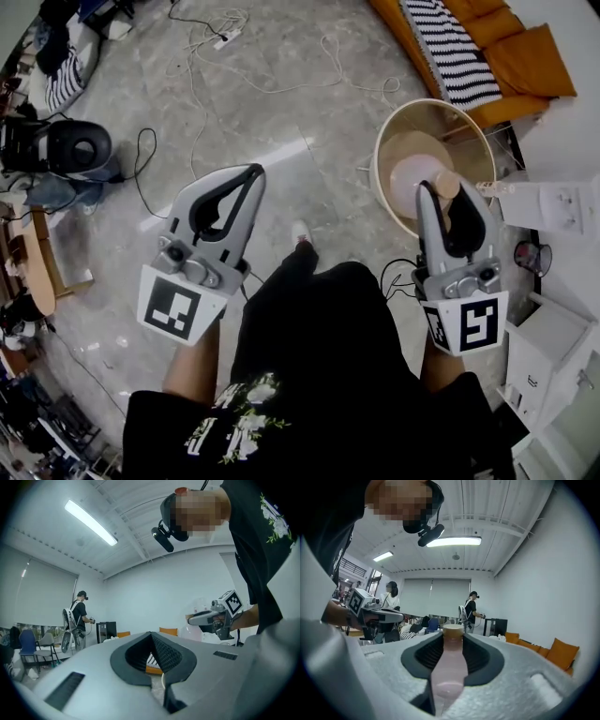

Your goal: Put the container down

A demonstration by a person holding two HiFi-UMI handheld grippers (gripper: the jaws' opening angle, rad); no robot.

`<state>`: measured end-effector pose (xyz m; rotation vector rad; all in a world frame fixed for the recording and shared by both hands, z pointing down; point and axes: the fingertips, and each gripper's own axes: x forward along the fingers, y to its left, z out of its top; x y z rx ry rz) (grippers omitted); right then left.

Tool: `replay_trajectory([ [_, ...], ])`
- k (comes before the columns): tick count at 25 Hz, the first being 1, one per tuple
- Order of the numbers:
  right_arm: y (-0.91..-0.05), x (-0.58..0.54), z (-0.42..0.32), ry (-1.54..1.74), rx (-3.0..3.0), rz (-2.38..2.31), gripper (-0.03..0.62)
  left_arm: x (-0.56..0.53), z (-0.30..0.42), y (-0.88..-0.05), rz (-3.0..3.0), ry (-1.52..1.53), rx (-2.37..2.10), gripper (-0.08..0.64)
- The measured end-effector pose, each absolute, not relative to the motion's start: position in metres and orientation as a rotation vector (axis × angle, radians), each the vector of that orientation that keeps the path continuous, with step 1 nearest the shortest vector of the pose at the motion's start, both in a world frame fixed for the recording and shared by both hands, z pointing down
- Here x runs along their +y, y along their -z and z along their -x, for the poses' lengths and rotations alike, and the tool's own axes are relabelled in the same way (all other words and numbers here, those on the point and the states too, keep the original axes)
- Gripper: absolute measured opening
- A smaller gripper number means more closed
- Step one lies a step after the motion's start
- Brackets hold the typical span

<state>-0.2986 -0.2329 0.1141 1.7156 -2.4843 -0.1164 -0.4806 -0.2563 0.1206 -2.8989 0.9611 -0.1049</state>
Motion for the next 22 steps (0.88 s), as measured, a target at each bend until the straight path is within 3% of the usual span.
replay_trajectory([
  [10,-0.118,-0.223,0.279,0.069,-2.278,-1.910,0.121,-0.282,0.465,-0.134,3.002,-0.014,0.749,0.005],
  [22,-0.122,-0.261,0.214,0.056,-2.201,-2.015,0.121,-0.328,0.396,-0.136,3.031,0.029,0.612,0.005],
])
